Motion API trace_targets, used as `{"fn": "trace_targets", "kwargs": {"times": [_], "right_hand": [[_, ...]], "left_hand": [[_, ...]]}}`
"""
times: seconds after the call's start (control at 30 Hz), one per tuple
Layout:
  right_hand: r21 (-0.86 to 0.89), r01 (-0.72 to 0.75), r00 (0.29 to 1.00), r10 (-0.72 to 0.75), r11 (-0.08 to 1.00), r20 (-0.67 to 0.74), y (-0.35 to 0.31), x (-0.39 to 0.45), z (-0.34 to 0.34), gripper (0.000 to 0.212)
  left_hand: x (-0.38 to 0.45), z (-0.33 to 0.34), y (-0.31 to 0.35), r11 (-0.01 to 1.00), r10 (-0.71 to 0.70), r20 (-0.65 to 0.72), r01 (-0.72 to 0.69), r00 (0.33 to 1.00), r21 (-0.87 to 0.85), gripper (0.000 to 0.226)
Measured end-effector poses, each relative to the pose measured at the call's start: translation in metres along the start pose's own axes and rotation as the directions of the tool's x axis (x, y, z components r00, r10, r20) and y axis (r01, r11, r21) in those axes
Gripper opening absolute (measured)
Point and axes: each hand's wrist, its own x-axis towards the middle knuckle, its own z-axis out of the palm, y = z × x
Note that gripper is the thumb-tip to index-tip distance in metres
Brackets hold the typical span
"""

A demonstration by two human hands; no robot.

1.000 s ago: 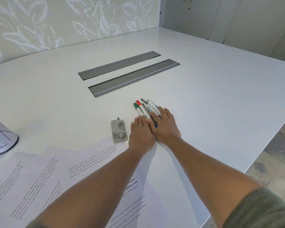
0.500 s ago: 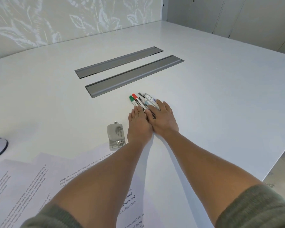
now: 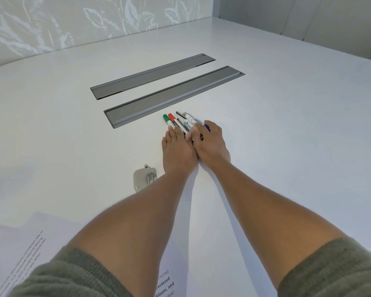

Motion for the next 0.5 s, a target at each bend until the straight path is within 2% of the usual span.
{"fn": "trace_targets", "kwargs": {"times": [0.13,0.3,0.5], "right_hand": [[0.037,-0.048,0.999,0.049,0.998,-0.007,-0.002,0.01,0.004,0.042],[0.054,-0.02,0.997,0.024,0.998,-0.07,-0.007,0.019,0.007,0.039],[0.075,-0.035,0.995,0.042,0.997,-0.092,-0.012,0.021,0.003,0.038]], "left_hand": [[0.015,0.001,0.001,0.999,-0.025,-0.021,0.024,0.999,-0.048,0.064],[0.029,0.002,0.003,0.991,-0.039,-0.032,0.034,0.999,-0.132,0.06],[0.027,0.0,0.003,0.944,-0.102,-0.141,0.051,0.985,-0.325,0.051]]}}
